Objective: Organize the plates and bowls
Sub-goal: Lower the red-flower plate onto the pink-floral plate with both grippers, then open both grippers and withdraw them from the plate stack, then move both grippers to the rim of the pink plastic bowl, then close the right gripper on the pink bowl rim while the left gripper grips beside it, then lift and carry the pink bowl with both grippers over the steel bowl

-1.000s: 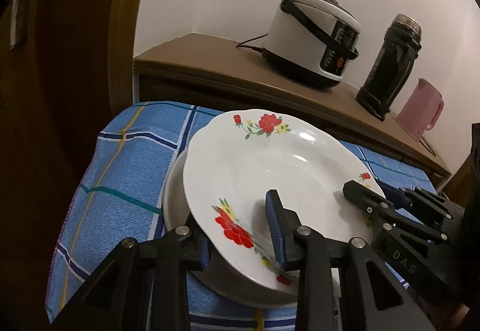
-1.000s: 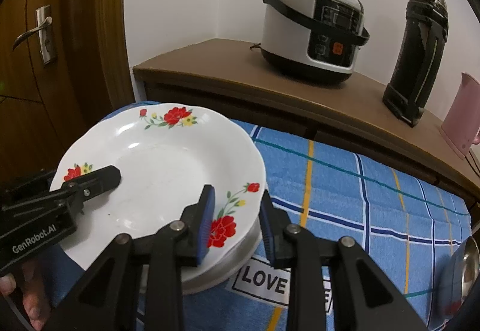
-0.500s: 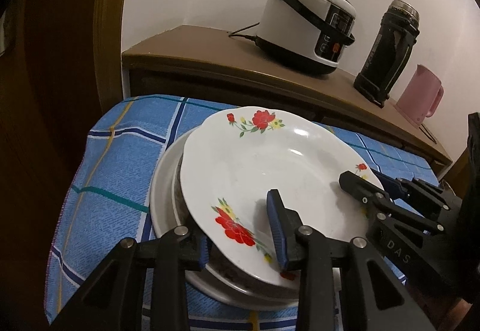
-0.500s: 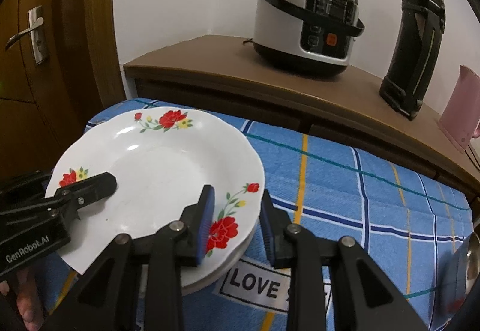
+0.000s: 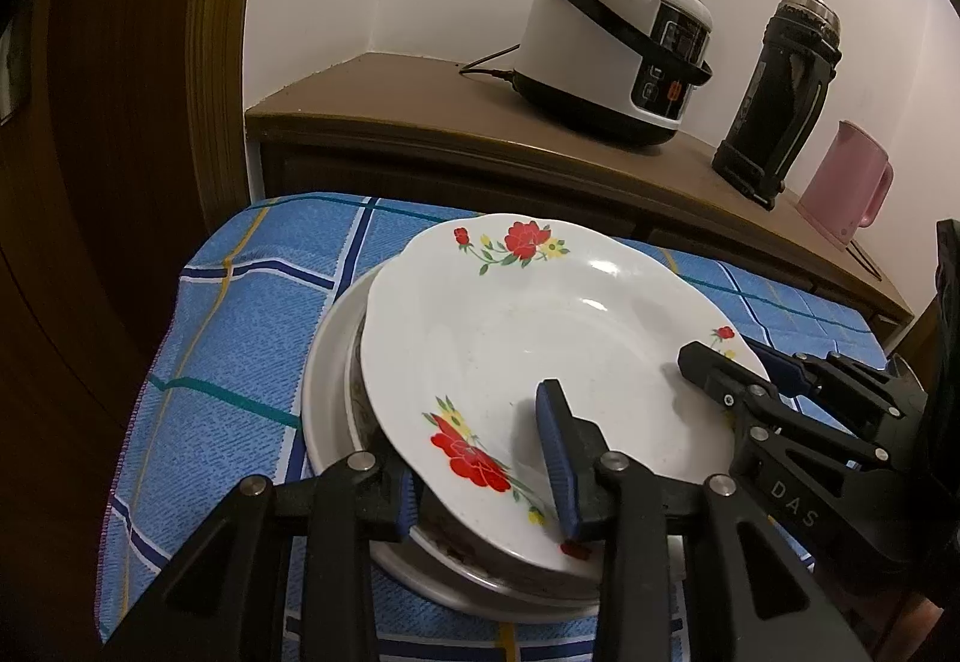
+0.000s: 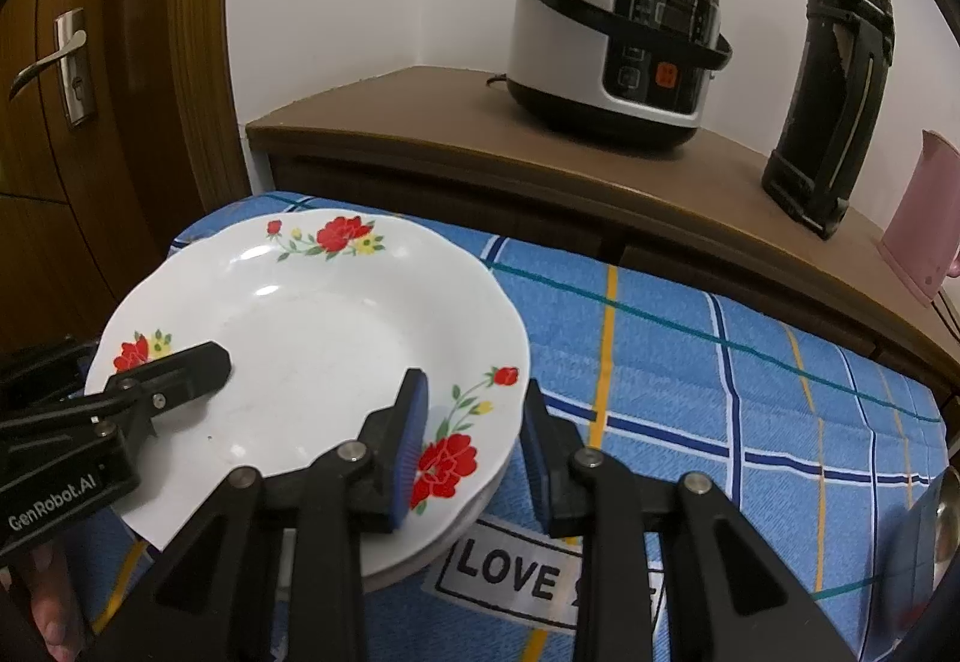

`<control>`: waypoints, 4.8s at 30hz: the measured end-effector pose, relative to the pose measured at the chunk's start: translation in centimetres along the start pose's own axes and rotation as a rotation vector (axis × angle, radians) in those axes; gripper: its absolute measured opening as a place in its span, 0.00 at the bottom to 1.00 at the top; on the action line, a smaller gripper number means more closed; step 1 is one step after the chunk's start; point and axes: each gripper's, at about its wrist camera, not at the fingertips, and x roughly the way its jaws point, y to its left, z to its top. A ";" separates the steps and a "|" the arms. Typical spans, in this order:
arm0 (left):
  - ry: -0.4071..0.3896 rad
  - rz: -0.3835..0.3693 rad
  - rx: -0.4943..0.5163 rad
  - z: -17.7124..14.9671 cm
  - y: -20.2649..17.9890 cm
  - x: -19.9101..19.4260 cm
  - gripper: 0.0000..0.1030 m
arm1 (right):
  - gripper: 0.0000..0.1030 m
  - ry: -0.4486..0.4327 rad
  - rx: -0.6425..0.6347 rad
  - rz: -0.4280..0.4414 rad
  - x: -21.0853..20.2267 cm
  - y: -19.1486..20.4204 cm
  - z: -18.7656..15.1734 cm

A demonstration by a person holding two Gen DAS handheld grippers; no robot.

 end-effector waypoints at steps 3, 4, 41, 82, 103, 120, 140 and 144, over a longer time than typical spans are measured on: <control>0.000 0.001 0.001 0.0 0.0 0.0 0.36 | 0.30 0.001 0.002 0.005 0.0 -0.1 0.0; 0.000 0.001 0.001 0.0 0.0 0.0 0.37 | 0.30 0.001 0.001 0.005 0.0 0.0 0.0; -0.143 0.086 -0.038 0.2 0.4 -2.7 0.79 | 0.72 -0.118 0.006 -0.023 -5.1 -1.8 -3.0; 0.054 -0.270 0.425 -10.4 -29.1 -7.6 0.60 | 0.34 -0.072 0.384 -0.157 -24.3 -21.9 -21.6; 0.184 -0.326 0.415 -12.1 -31.0 -5.8 0.19 | 0.11 -0.074 0.431 -0.067 -22.9 -22.3 -22.2; 0.135 -0.386 0.428 -8.3 -32.3 -8.1 0.18 | 0.12 -0.122 0.441 -0.054 -25.8 -23.7 -18.3; -0.013 -0.495 0.477 1.3 -35.9 -7.2 0.18 | 0.14 -0.171 0.463 -0.141 -27.3 -28.2 -9.5; -0.014 -0.525 0.457 2.5 -35.4 -5.7 0.18 | 0.14 -0.129 0.480 -0.136 -25.4 -28.7 -9.4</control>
